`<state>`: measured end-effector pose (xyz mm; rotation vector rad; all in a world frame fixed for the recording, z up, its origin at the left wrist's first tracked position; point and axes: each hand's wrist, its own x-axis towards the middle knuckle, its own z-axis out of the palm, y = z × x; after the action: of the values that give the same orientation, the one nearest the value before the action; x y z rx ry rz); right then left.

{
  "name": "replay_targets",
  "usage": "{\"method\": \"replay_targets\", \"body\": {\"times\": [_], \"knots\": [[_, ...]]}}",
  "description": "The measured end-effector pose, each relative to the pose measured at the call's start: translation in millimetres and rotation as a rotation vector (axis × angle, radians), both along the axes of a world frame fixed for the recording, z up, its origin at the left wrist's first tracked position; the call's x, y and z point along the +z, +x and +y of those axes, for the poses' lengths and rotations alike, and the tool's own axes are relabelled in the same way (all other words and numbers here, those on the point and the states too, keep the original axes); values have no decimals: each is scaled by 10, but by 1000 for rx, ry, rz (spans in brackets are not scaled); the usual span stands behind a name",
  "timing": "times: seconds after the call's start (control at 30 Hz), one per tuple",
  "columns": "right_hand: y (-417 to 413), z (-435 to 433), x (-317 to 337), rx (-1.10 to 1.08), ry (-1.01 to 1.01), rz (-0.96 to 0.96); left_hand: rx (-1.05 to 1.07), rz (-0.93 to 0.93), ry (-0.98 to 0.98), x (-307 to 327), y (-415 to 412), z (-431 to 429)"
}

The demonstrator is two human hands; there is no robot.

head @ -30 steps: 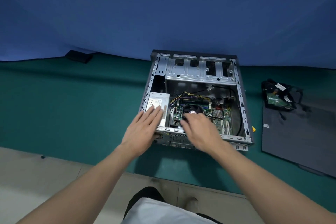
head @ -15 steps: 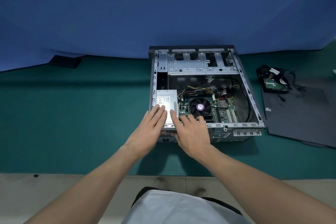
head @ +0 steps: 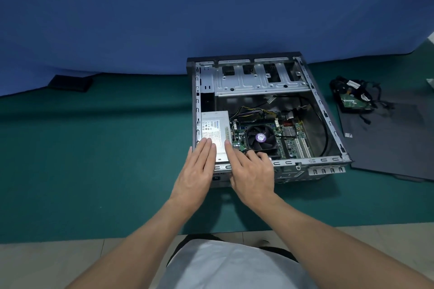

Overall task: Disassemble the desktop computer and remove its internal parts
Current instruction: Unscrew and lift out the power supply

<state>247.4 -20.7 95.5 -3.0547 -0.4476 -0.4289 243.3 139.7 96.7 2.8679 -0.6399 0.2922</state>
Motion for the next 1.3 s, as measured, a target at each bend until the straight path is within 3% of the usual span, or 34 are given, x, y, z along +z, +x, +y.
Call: {"method": "replay_targets", "body": {"times": [0.17, 0.3, 0.43, 0.53, 0.63, 0.73, 0.83, 0.93, 1.13, 1.3], "knots": [[-9, -2, -6, -5, 14, 0, -16, -87, 1, -48, -1, 2], [29, 110, 60, -130, 72, 44, 136, -105, -77, 8, 51, -179], [-9, 87, 140, -117, 25, 135, 153, 34, -113, 100, 21, -200], [15, 8, 234, -29, 39, 323, 65, 156, -91, 169, 48, -25], [131, -116, 412, 16, 322, 581, -56, 228, -77, 206, 110, 158], [419, -233, 583, -41, 649, 690, 15, 356, -297, 267, 243, 232], [699, -193, 689, 9, 542, 694, 326, 445, -524, 292, 486, 131], [891, -41, 689, 106, 339, 809, 628, 739, -771, 318, 718, 3], [1214, 144, 626, 268, -18, 876, 780, 784, -925, 332, 791, -96], [1402, 243, 619, 407, -117, 826, 867, 797, -956, 322, 826, -109]]}}
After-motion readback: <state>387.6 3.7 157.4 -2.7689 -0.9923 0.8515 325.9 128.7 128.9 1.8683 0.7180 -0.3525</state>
